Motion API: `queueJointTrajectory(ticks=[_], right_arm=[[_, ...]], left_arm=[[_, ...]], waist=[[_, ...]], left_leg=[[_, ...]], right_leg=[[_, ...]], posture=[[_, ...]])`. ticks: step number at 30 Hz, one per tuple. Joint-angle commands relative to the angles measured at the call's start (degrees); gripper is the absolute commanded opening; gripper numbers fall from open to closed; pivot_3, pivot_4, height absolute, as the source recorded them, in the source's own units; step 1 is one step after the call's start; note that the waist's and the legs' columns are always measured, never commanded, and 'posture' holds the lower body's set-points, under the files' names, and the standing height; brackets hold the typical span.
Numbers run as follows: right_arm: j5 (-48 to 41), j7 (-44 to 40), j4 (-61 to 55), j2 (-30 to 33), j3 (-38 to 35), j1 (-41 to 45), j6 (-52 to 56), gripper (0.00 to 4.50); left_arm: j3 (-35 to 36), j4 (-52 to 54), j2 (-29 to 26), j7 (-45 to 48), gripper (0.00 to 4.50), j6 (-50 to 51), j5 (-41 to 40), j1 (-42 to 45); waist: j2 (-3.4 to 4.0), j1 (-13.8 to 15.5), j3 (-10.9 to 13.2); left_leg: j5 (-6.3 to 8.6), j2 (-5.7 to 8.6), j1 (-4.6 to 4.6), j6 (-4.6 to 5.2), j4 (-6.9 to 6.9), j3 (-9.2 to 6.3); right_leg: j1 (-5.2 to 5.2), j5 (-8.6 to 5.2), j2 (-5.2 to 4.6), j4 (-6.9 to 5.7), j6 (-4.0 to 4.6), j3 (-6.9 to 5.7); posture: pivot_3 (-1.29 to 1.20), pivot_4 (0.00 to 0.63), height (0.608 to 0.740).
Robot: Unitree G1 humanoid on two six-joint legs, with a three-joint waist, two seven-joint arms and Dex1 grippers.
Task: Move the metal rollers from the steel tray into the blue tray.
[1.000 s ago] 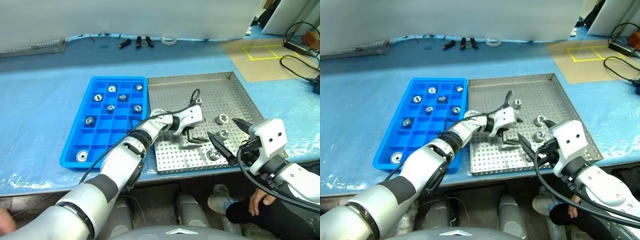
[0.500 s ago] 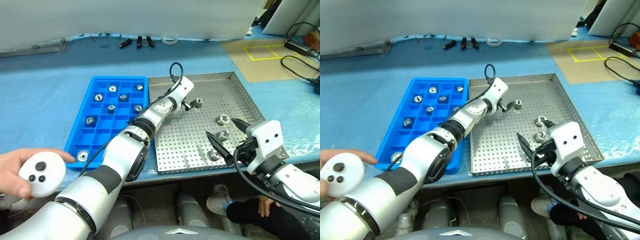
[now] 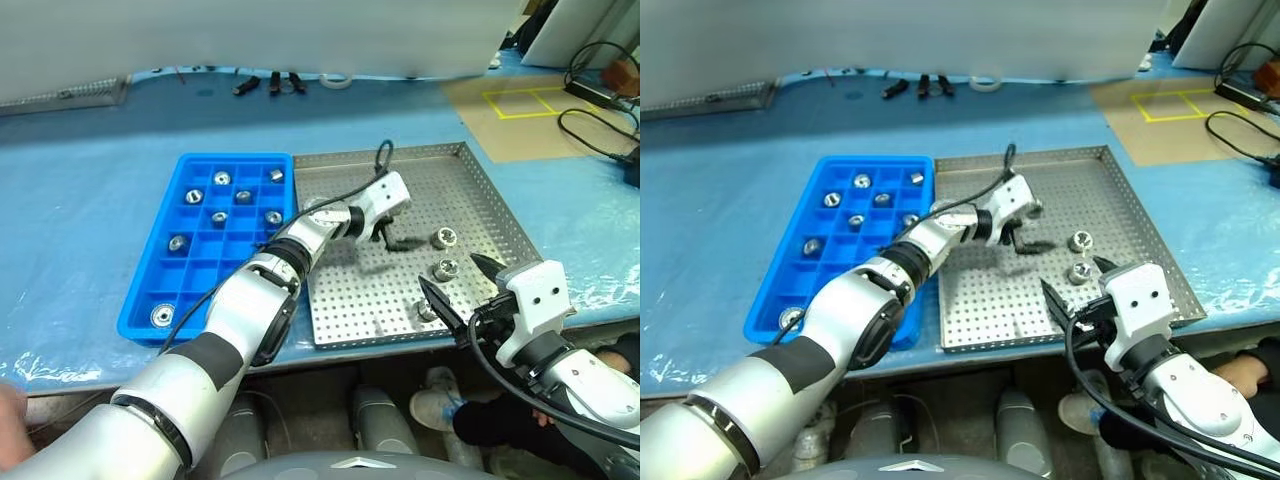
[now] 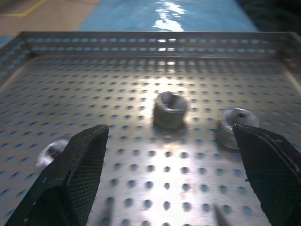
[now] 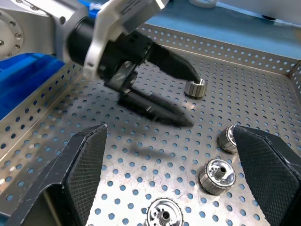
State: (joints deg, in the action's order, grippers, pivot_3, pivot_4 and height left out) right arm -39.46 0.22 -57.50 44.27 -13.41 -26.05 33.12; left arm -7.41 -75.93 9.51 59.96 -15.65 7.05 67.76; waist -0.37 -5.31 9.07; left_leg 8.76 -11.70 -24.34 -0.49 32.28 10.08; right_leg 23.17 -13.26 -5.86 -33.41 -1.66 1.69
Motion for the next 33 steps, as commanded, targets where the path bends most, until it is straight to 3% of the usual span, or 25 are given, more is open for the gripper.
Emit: queueJointTrajectory(ticks=[1, 7, 12, 17, 27, 33], right_arm=[[-0.8, 0.2, -2.5, 1.2, -2.5, -0.8, -1.8, 4.50], [-3.1, 1.8, -2.5, 3.6, -3.2, -2.7, -3.9, 4.50], [-4.7, 4.8, -2.5, 6.9, -3.0, -6.6, -8.1, 4.50], [-6.4, 8.1, -2.5, 10.5, -2.2, -9.8, -12.2, 4.50], [-7.8, 13.8, -2.5, 15.0, 1.3, -10.5, -16.1, 4.50], [-8.0, 15.7, -2.5, 15.9, 3.3, -9.7, -16.9, 4.50]], left_arm=[[-1.9, 2.7, 5.6, 14.7, 4.46, -2.1, -1.4, -2.7], [-3.1, 4.6, 7.7, 23.8, 4.46, -3.2, -3.1, -5.3], [-5.9, 3.6, 9.5, 18.5, 4.46, -5.6, -1.1, -6.5], [-7.3, 2.4, 12.1, 7.6, 4.46, -5.5, 0.3, -5.5], [-12.5, 2.5, 11.9, 11.2, 4.46, -6.2, 2.7, -6.0], [-14.3, 1.9, 12.9, 4.9, 4.46, -6.0, 4.5, -5.4]], waist=[[0.00, -0.2, 0.0], [0.01, -0.4, 0.0], [0.01, -0.6, 0.0], [0.01, -2.0, 0.0], [0.00, -5.6, 0.0], [0.00, -7.2, 0.0]], left_leg=[[0.00, 0.01, -0.01, 0.01, 0.01, 0.01], [0.07, 0.04, 0.01, 0.11, 0.06, 0.05], [0.16, 0.09, -0.04, 0.26, 0.19, 0.09], [0.25, 0.09, -0.20, 0.40, 0.43, 0.07], [0.46, 0.39, -0.64, 0.64, 0.85, -0.03], [0.53, 0.48, -0.75, 0.75, 0.98, -0.06]], right_leg=[[0.01, 0.00, -0.02, 0.00, 0.00, 0.00], [-0.04, 0.00, -0.32, -0.04, 0.00, 0.01], [-0.08, -0.01, -0.39, -0.01, -0.01, 0.02], [-0.08, -0.03, -0.39, -0.02, -0.06, -0.02], [0.03, -0.04, -0.53, 0.00, -0.41, -0.11], [0.04, -0.04, -0.62, -0.01, -0.48, -0.16]], posture=[[-0.69, 0.150, 0.740], [-0.72, 0.150, 0.740], [-0.74, 0.150, 0.740], [-0.75, 0.150, 0.740], [-0.75, 0.150, 0.740], [-0.75, 0.150, 0.740]])
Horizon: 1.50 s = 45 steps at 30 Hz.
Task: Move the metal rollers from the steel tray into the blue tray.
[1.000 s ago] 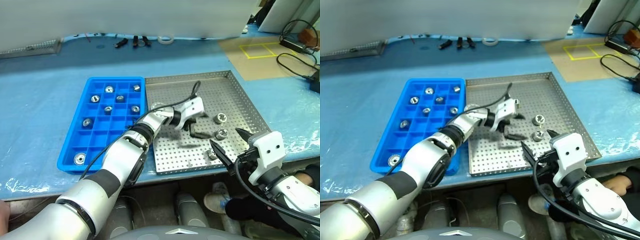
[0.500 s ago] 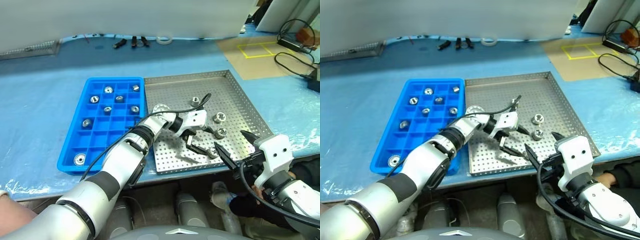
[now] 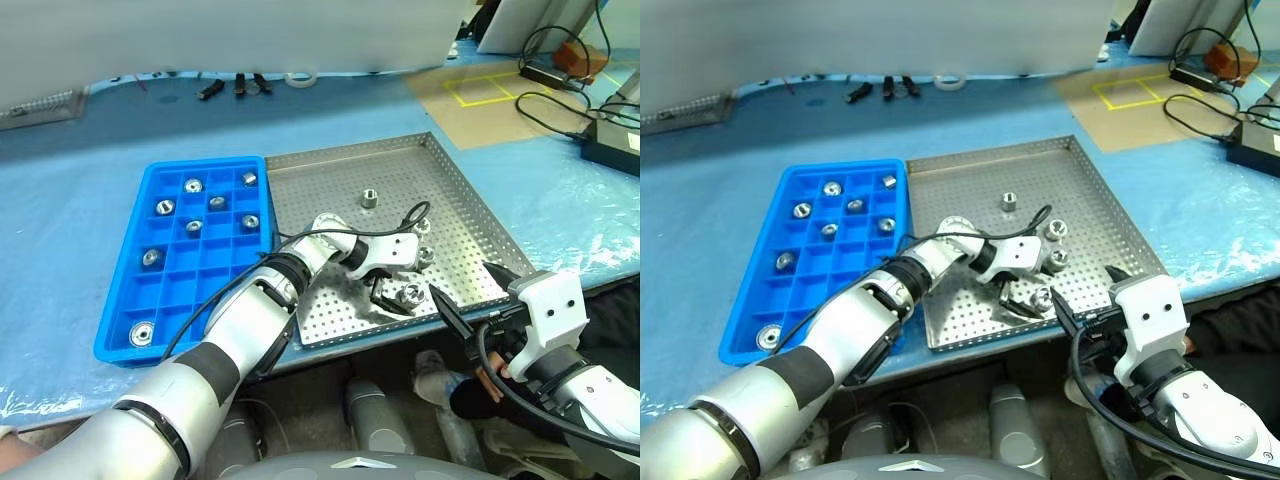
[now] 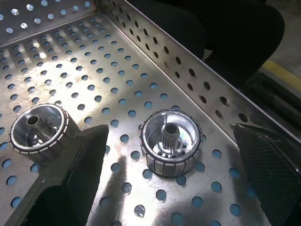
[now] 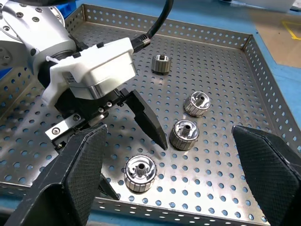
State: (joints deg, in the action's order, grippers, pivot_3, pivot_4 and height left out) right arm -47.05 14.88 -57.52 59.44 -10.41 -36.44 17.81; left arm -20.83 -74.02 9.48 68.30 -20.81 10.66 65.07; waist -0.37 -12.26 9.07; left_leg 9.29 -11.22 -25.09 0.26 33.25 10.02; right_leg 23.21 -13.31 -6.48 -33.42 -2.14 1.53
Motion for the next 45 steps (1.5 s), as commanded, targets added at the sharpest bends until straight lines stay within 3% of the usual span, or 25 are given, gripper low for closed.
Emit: queueJointTrajectory(ticks=[1, 8, 13, 16, 18, 19, 22, 26, 37, 45], right_arm=[[-0.4, 1.3, -2.5, 0.9, 0.6, 0.8, -1.7, 4.50], [-0.2, 3.0, -2.5, 2.0, 2.3, 0.6, -2.9, 4.50], [0.3, 4.0, -2.5, 2.6, 2.9, -0.1, -3.9, 4.50], [0.5, 4.3, -2.5, 2.8, 3.4, -0.3, -4.2, 4.50], [0.4, 4.6, -2.5, 2.8, 3.6, 0.2, -4.0, 4.50], [0.4, 4.6, -2.5, 2.7, 3.6, 0.4, -3.8, 4.50], [0.2, 4.6, -2.5, 2.7, 3.4, 0.8, -3.3, 4.50], [0.1, 4.4, -2.5, 2.7, 3.1, 0.8, -2.9, 4.50], [-1.2, 2.2, -2.5, 1.6, 2.3, 4.2, -0.3, 4.50], [-7.2, -8.6, -1.7, 1.6, -3.5, 9.0, 3.7, 4.50]], left_arm=[[-1.0, -0.2, 13.2, -4.8, 4.46, -0.7, 1.2, -2.6], [-3.8, -0.9, 14.5, -9.0, 4.46, -1.4, 3.6, -3.2], [-4.2, -1.0, 14.3, -7.0, 4.46, -1.0, 3.4, -3.5], [-4.0, -0.9, 14.2, -6.9, 3.91, -1.2, 3.1, -3.7], [-3.9, -0.8, 14.2, -7.3, 3.31, -1.4, 2.9, -3.7], [-3.9, -0.8, 14.3, -6.5, 3.31, -1.3, 2.8, -3.7], [-3.9, -0.6, 14.3, -5.6, 2.69, -1.7, 2.7, -3.9], [-4.5, -0.8, 13.8, -6.2, 1.69, -1.4, 3.3, -4.1], [-2.1, 0.0, 13.1, -7.0, 1.70, -1.1, 0.7, -2.7], [2.9, 4.0, 6.5, 0.7, 1.70, -1.7, -5.3, 0.3]], waist=[[0.00, -0.5, 0.0], [-0.01, -2.1, 0.0], [-0.01, -2.9, 0.0], [-0.01, -3.1, 0.0], [-0.01, -3.3, 0.0], [-0.01, -3.4, 0.0], [0.00, -4.0, 0.0], [-0.01, -4.4, 0.0], [-0.01, -5.8, 0.0], [-0.01, -5.4, 0.0]], left_leg=[[0.00, 0.02, 0.00, 0.00, 0.01, 0.00], [0.12, 0.48, -0.04, 0.20, 0.07, -0.04], [0.34, 0.58, -0.08, 0.55, 0.34, -0.04], [0.45, 0.57, -0.12, 0.68, 0.51, -0.04], [0.47, 0.58, -0.13, 0.69, 0.55, -0.04], [0.48, 0.58, -0.15, 0.71, 0.62, -0.05], [0.52, 0.62, -0.19, 0.76, 0.73, -0.07], [0.65, 0.87, -0.25, 0.98, 0.91, -0.11], [1.00, 1.61, -0.27, 1.57, 1.02, -0.14], [0.92, 1.55, -0.45, 1.78, 1.03, -0.20]], right_leg=[[-0.01, 0.00, -0.02, 0.00, 0.00, 0.00], [-0.08, -0.07, -0.48, 0.00, -0.34, -0.03], [-0.30, -0.16, -0.81, 0.07, -0.52, -0.06], [-0.39, -0.17, -0.84, 0.13, -0.53, -0.08], [-0.41, -0.17, -0.85, 0.14, -0.54, -0.10], [-0.42, -0.17, -0.86, 0.13, -0.54, -0.10], [-0.47, -0.17, -0.93, 0.13, -0.55, -0.13], [-0.57, -0.19, -1.18, 0.14, -0.58, -0.16], [-1.02, -0.26, -1.95, 0.63, -0.79, -0.36], [-0.98, -0.26, -2.02, 0.64, -0.80, -0.68]], posture=[[-0.76, 0.150, 0.740], [-0.77, 0.150, 0.740], [-0.78, 0.150, 0.740], [-0.77, 0.150, 0.740], [-0.77, 0.150, 0.740], [-0.77, 0.150, 0.740], [-0.76, 0.150, 0.740], [-0.76, 0.150, 0.740], [-0.72, 0.150, 0.740], [-0.60, 0.150, 0.740]])
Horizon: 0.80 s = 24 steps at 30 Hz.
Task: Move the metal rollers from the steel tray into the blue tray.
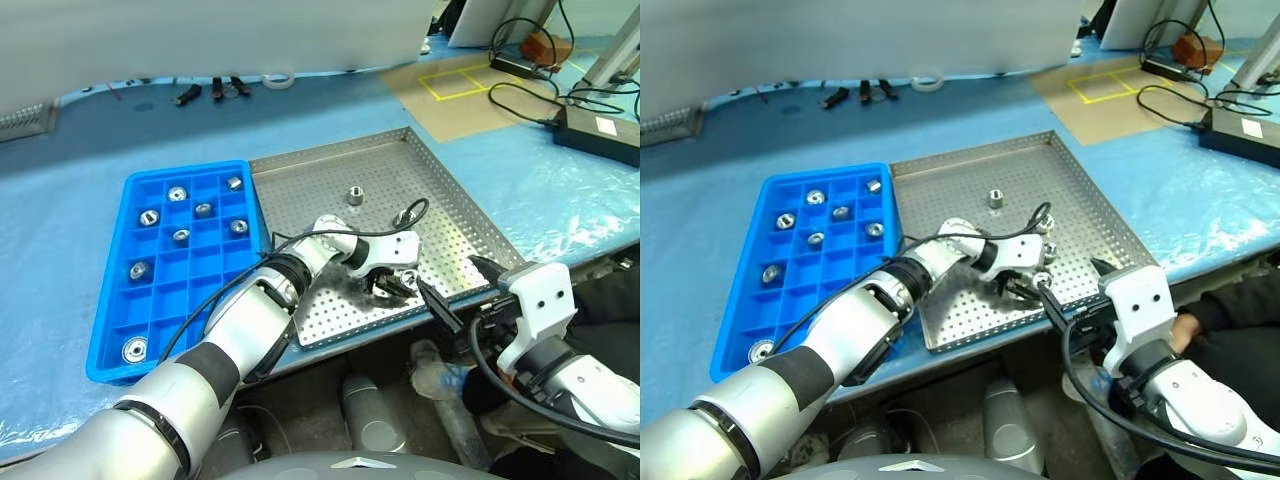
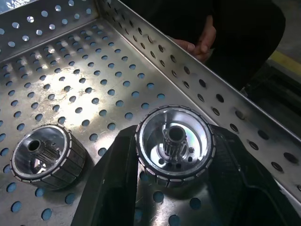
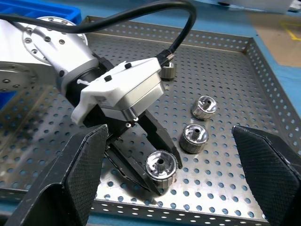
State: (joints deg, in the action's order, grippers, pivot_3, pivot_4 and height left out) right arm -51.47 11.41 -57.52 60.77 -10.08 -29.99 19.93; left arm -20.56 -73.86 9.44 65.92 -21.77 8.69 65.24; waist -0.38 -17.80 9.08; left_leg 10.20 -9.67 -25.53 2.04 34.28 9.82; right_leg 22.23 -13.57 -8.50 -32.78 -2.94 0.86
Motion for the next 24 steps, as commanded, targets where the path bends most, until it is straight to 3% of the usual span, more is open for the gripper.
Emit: queueJointTrajectory(ticks=[1, 7, 12, 17, 24], right_arm=[[-3.6, -7.1, -1.0, 0.4, -4.5, 4.0, 2.3, 4.50], [-6.6, -18.7, 4.9, 1.7, -4.9, 15.4, 6.7, 4.50], [-5.2, -28.1, 10.8, 0.8, -1.8, 25.3, 8.9, 4.50], [-2.7, -35.1, 15.4, -2.2, 4.0, 36.1, 11.0, 4.50], [3.3, -44.7, 23.0, -7.3, 11.6, 48.5, 12.4, 4.50]], left_arm=[[3.1, 4.5, 5.6, 3.6, 1.70, -0.7, -3.8, 0.6], [5.3, 9.1, -0.2, 4.2, 1.70, -0.2, -5.2, 1.5], [5.9, 17.8, -7.9, 3.2, 1.70, 1.0, -4.6, -3.0], [7.5, 31.6, -16.1, -0.3, 1.70, 7.1, -5.4, -11.4], [15.2, 59.0, -23.5, -11.0, 1.70, 25.4, -10.4, -22.9]], waist=[[0.00, 0.3, 0.0], [0.04, 2.5, 0.0], [0.18, 6.0, 0.0], [0.28, 11.7, 0.1], [0.42, 20.5, 0.1]], left_leg=[[-0.01, -0.01, -0.02, 0.01, 0.00, -0.02], [-0.04, -0.15, 0.01, 0.05, 0.01, -0.03], [-0.09, -0.26, 0.01, 0.14, 0.00, -0.04], [-0.14, -0.54, 0.11, 0.09, 0.00, -0.03], [-0.43, -0.81, 0.07, -0.36, -0.07, 0.15]], right_leg=[[0.00, 0.00, -0.01, 0.00, 0.00, -0.04], [-0.15, 0.01, -0.07, -0.03, 0.03, -0.36], [-0.18, 0.02, -0.15, -0.13, 0.05, -0.52], [-0.03, -0.02, 0.00, -0.66, 0.12, -0.59], [0.14, -0.13, 0.18, -1.10, 0.31, -0.76]], posture=[[-0.57, 0.150, 0.740], [-0.46, 0.150, 0.740], [-0.29, 0.150, 0.740], [-0.16, 0.150, 0.740], [0.00, 0.150, 0.740]])
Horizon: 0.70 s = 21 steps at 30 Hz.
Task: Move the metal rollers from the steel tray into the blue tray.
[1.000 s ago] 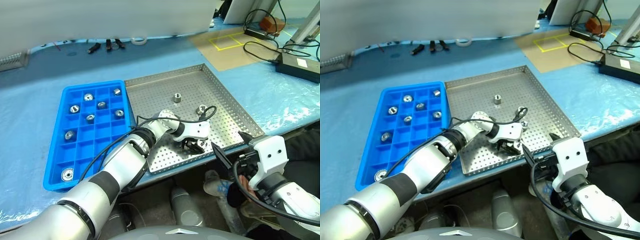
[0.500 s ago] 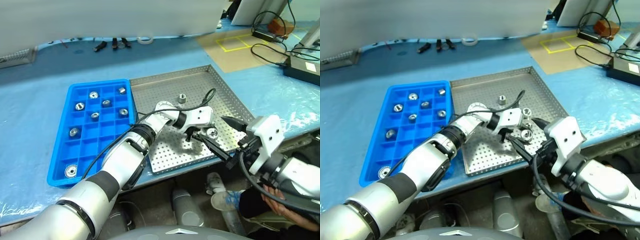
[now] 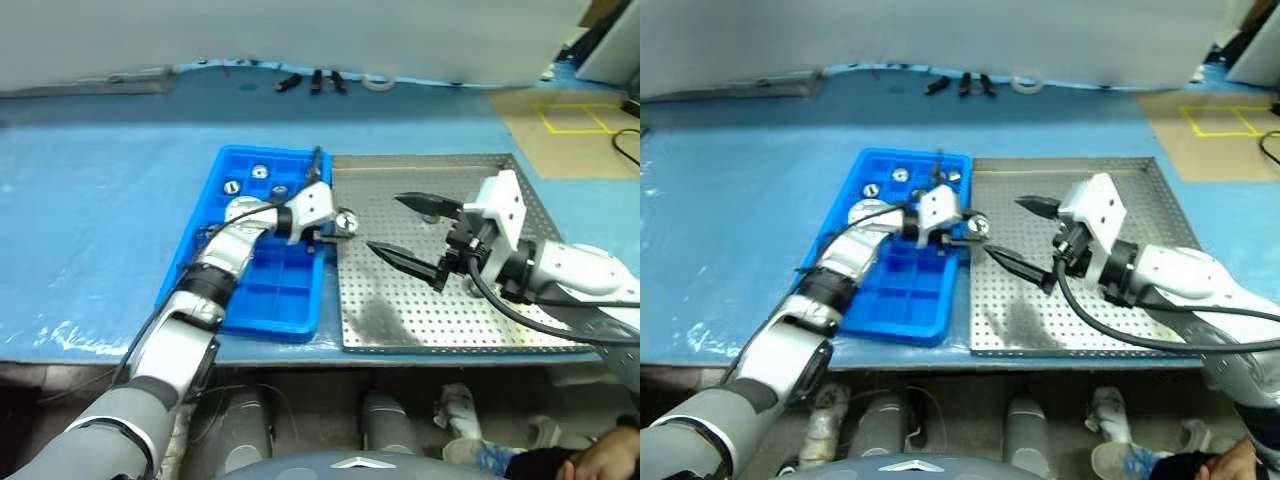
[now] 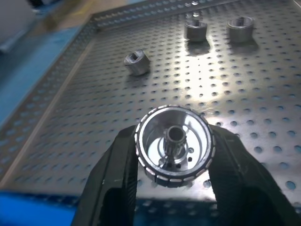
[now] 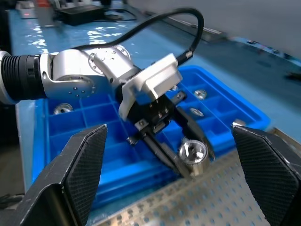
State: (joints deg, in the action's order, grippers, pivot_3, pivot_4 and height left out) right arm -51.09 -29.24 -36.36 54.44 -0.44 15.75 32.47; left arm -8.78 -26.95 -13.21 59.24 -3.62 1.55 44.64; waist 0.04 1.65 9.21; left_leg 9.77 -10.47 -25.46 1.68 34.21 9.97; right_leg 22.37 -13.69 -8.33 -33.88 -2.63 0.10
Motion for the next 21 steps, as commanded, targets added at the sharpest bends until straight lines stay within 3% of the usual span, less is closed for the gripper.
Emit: queueJointTrajectory(ticks=[1, 6, 9, 16, 21], right_arm=[[4.4, -5.8, 2.8, -1.3, 3.0, 3.9, -0.4, 4.50], [9.1, -13.3, 7.4, -3.8, 6.0, 8.1, -1.3, 4.50], [11.8, -17.1, 9.7, -5.3, 7.2, 9.2, -2.2, 4.50], [21.6, -23.4, 17.1, -10.6, 12.5, 12.2, -8.2, 4.50], [25.8, -26.3, 21.0, -13.4, 13.9, 12.9, -10.9, 4.50]], left_arm=[[4.2, 16.1, -1.7, -5.5, 1.70, 9.8, -3.9, -4.1], [8.2, 34.1, -5.0, -9.7, 1.70, 22.8, -9.3, -12.2], [9.5, 39.4, -5.8, -12.5, 1.70, 27.5, -11.6, -15.5], [8.9, 36.4, -5.8, -21.8, 1.70, 25.3, -7.9, -23.0], [8.5, 34.9, -6.2, -22.2, 1.70, 24.1, -9.1, -26.5]], waist=[[0.01, 1.7, 0.0], [0.02, 4.5, 0.0], [0.02, 5.5, 0.0], [0.02, 5.7, 0.0], [-0.01, 5.9, 0.0]], left_leg=[[-0.03, -0.01, 0.00, -0.05, -0.01, 0.01], [-0.09, 0.00, -0.04, -0.16, -0.04, -0.01], [-0.20, -0.04, -0.06, -0.34, -0.06, -0.08], [-0.54, -0.33, -0.03, -0.96, -0.19, -0.12], [-1.36, -0.29, 0.02, -1.19, -1.08, -0.14]], right_leg=[[0.00, -0.02, 0.00, -0.01, 0.04, -0.02], [0.03, -0.05, 0.00, -0.06, 0.09, -0.06], [0.06, -0.05, 0.04, -0.16, 0.09, -0.13], [0.49, -0.06, 0.19, -0.88, 0.06, -0.08], [0.78, -0.05, 0.26, -0.90, 0.07, -0.15]], posture=[[0.03, 0.150, 0.740], [0.11, 0.150, 0.740], [0.16, 0.150, 0.740], [0.18, 0.150, 0.740], [0.19, 0.150, 0.740]])
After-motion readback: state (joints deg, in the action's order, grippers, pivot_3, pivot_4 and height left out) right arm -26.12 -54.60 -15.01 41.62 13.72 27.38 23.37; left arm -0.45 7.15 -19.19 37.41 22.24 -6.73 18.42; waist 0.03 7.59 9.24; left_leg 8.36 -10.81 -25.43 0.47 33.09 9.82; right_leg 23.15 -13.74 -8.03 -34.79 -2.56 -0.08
